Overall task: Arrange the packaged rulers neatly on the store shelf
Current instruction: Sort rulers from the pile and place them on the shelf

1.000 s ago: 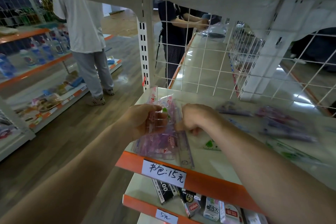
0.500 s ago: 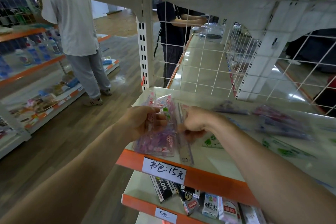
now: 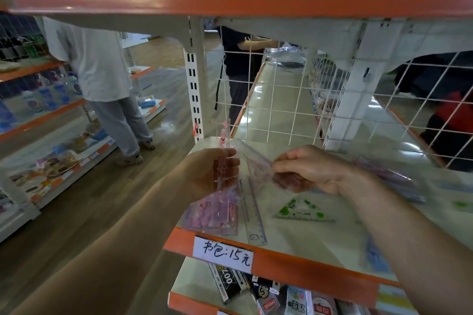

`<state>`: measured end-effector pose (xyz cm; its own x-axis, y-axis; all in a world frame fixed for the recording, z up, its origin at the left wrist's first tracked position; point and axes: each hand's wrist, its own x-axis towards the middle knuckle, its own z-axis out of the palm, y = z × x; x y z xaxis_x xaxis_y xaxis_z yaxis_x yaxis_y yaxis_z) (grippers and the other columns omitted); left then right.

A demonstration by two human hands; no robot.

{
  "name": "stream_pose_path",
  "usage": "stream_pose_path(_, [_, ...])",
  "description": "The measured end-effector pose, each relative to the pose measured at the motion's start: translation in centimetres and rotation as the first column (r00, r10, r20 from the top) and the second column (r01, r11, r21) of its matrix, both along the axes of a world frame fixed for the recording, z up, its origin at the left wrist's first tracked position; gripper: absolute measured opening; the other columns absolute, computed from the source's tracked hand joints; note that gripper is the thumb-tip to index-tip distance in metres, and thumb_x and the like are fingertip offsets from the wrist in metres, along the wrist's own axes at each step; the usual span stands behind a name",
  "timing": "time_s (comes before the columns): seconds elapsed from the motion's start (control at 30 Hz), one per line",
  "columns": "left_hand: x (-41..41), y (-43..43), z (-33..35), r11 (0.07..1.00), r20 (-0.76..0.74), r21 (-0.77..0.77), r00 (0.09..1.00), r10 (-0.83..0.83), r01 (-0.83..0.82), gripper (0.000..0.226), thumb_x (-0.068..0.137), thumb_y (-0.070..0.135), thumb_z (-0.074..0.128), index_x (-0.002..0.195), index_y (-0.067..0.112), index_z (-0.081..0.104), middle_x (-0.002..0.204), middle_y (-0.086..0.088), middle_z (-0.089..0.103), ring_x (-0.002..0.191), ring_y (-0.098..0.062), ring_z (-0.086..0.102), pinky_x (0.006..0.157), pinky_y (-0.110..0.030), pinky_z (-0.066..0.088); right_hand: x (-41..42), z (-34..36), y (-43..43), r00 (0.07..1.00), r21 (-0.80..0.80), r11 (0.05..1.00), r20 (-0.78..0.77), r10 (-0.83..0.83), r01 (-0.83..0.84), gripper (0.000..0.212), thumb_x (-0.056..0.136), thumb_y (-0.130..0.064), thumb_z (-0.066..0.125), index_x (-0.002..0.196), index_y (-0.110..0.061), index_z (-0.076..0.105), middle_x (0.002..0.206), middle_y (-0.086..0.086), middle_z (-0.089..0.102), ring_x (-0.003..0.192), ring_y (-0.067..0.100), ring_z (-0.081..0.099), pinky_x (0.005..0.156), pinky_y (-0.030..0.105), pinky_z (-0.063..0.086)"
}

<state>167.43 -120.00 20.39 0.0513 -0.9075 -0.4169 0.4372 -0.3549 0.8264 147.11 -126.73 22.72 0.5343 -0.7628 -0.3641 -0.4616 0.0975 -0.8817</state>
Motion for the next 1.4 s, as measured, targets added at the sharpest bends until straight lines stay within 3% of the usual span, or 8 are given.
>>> stream_pose_path(0.23, [-2.2,-1.2,1.0,0.999,-0.051,-0.047,0.999,-0.004,0.001,0.004,0.092,0.012,0.054,0.089,0.010,0.057,0.078,-0.007,0.059,0.054,-0.016,0.057,0.066,-0.032,0.050,-2.6,0.7,0.5,0.986,0.037,0.999,0.165,0.012,-0.018,0.007,0.091,-0.009,0.057,0.093,-0.005,0.063,0.084,0.015,0.073,0.066,0.018,0.069,0.053,0.025,0.054])
stream_pose_path(0.4, [-4.7,-2.4,2.0,0.992,-0.075,-0.119,0.996,-0.041,0.031,0.005,0.091,0.010,0.054,0.086,0.012,0.053,0.078,-0.007,0.057,0.058,-0.015,0.051,0.055,-0.025,0.052,-5.2,1.2,0.3,0.978,0.067,0.998,0.209,-0.027,0.014,0.007,0.094,-0.011,0.055,0.097,-0.006,0.060,0.089,0.017,0.073,0.071,0.021,0.071,0.054,0.024,0.055])
stream_pose_path(0.7, [-13.0,-6.3,3.9,0.995,0.146,-0.030,0.985,-0.086,0.091,0.010,0.090,0.012,0.059,0.080,0.013,0.057,0.069,-0.003,0.061,0.049,-0.011,0.055,0.052,-0.024,0.051,-12.6,1.7,-1.2,0.972,0.047,0.983,0.148,-0.182,0.177,0.008,0.094,-0.011,0.053,0.089,-0.009,0.060,0.078,0.014,0.073,0.061,0.017,0.068,0.060,0.027,0.053])
stream_pose_path(0.77, [-15.0,-6.8,4.0,0.995,0.205,-0.035,0.975,-0.090,0.099,0.012,0.091,0.012,0.058,0.080,0.014,0.056,0.062,-0.001,0.061,0.043,-0.008,0.052,0.048,-0.021,0.048,-14.7,1.9,-1.5,0.970,0.043,0.979,0.134,-0.203,0.199,0.010,0.093,-0.011,0.054,0.088,-0.008,0.063,0.074,0.012,0.072,0.058,0.016,0.066,0.054,0.024,0.053])
stream_pose_path(0.97, [-20.2,-7.6,4.6,0.987,0.272,-0.038,0.952,-0.138,0.154,0.011,0.091,0.018,0.059,0.079,0.017,0.057,0.067,-0.001,0.062,0.042,-0.007,0.049,0.048,-0.019,0.044,-20.8,2.7,-1.8,0.978,-0.106,0.973,0.066,-0.200,0.206,0.008,0.085,-0.016,0.067,0.091,-0.012,0.069,0.066,0.002,0.066,0.055,0.010,0.059,0.052,0.021,0.047])
stream_pose_path(1.1, [-23.0,-8.1,4.7,0.980,0.247,-0.025,0.951,-0.186,0.199,0.014,0.091,0.025,0.059,0.081,0.016,0.058,0.060,0.001,0.065,0.042,-0.008,0.049,0.045,-0.017,0.043,-25.0,3.3,-2.1,0.980,-0.137,0.970,0.033,-0.197,0.200,0.022,0.089,-0.013,0.063,0.109,-0.020,0.065,0.078,0.002,0.070,0.064,0.010,0.063,0.053,0.020,0.047])
stream_pose_path(1.23, [-25.5,-8.7,4.7,0.970,0.226,-0.034,0.947,-0.226,0.240,0.026,0.088,0.039,0.060,0.085,0.013,0.059,0.063,-0.002,0.065,0.047,-0.011,0.048,0.046,-0.019,0.043,-28.5,3.4,-2.4,0.978,-0.329,0.926,-0.038,-0.207,0.183,0.032,0.089,-0.007,0.061,0.114,-0.027,0.064,0.087,-0.005,0.072,0.072,0.006,0.063,0.057,0.014,0.046])
stream_pose_path(1.4, [-28.6,-9.3,4.6,0.964,0.168,-0.069,0.956,-0.242,0.257,0.012,0.092,0.005,0.050,0.084,0.011,0.056,0.062,-0.004,0.066,0.043,-0.010,0.051,0.043,-0.018,0.043,-32.4,3.3,-2.5,0.974,-0.446,0.872,-0.001,-0.225,0.201,0.031,0.087,-0.010,0.065,0.114,-0.026,0.064,0.098,-0.012,0.066,0.090,-0.002,0.060,0.056,0.002,0.040])
